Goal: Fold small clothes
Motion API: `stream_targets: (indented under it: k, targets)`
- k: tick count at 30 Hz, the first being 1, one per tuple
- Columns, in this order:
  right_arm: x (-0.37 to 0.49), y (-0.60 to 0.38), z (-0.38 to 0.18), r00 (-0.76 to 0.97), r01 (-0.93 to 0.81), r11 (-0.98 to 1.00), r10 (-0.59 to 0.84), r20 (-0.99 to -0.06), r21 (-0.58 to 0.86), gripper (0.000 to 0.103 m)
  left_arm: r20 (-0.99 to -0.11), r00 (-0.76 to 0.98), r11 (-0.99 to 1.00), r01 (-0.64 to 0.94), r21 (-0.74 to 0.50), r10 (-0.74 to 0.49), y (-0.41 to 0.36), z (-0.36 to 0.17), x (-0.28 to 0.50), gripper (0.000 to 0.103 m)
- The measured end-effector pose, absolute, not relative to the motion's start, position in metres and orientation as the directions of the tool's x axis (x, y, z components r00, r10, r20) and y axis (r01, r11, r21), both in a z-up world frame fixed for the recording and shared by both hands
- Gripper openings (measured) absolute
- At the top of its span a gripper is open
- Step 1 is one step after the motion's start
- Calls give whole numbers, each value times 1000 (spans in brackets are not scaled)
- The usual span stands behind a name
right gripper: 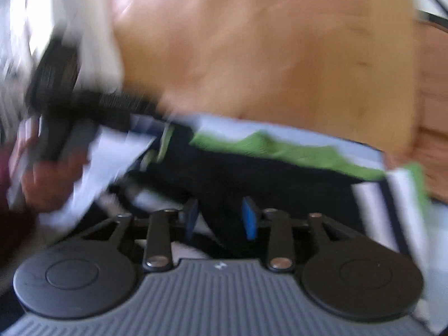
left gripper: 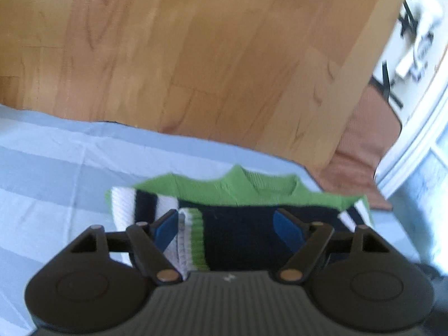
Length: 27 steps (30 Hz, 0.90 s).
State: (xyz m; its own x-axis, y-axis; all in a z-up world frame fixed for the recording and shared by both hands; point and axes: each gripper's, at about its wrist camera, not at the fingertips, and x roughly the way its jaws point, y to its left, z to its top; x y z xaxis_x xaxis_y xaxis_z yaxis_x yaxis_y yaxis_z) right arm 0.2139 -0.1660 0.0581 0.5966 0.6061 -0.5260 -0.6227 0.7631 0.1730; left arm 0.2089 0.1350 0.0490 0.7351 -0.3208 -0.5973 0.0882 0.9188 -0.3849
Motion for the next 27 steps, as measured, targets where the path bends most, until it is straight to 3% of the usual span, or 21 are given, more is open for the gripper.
stream_targets:
  k: [3,5,6,7,9,10,11,12,15,18,19,20,22,27]
  targets:
    - [236,-218,77,723,-455,866,496,-480,210,49,-625,723,937,92,-336,-295,128,45,208,76]
    - [256,-246,79,775,-321,923,384,-501,210,55,-632,717,939,93,-332,-295,128,44,208,73]
    - [269,-251,81,784,-277,939,345,-516,205,64,-636,713,939,93,-332,-296,130,45,207,72]
    - [278,-257,79,783,-245,949,315,-536,200,69,-641,708,939,92,-330,-295,129,44,207,65]
    - [296,-259,68,757,-221,958,288,-586,185,69,-656,698,944,87,-319,-287,128,40,209,60]
    - [303,-256,61,738,-224,959,283,-613,174,54,-660,699,949,87,-304,-276,126,38,210,60]
    - [307,-250,54,723,-228,962,270,-635,149,28,-660,702,953,89,-288,-265,124,37,209,59]
    - [311,-246,50,722,-230,966,251,-645,119,10,-660,707,958,93,-270,-254,121,37,208,59]
    - [313,-265,55,811,-123,977,200,-549,174,10,-669,711,971,91,-222,-219,116,35,208,54]
    - [324,-282,38,781,-37,976,163,-603,216,14,-689,715,993,83,-85,-119,100,29,208,54]
    - [325,-282,33,763,-26,982,141,-630,188,17,-691,715,994,86,-66,-107,98,30,207,54]
    - [323,-283,31,759,-22,984,132,-638,177,27,-692,714,995,87,-58,-103,97,31,206,54]
    - [310,-290,36,777,-6,980,129,-616,198,39,-700,706,994,80,-73,-108,102,34,207,55]
    - [276,-305,63,812,-41,953,207,-546,300,43,-689,718,986,-22,-167,-101,136,46,208,51]
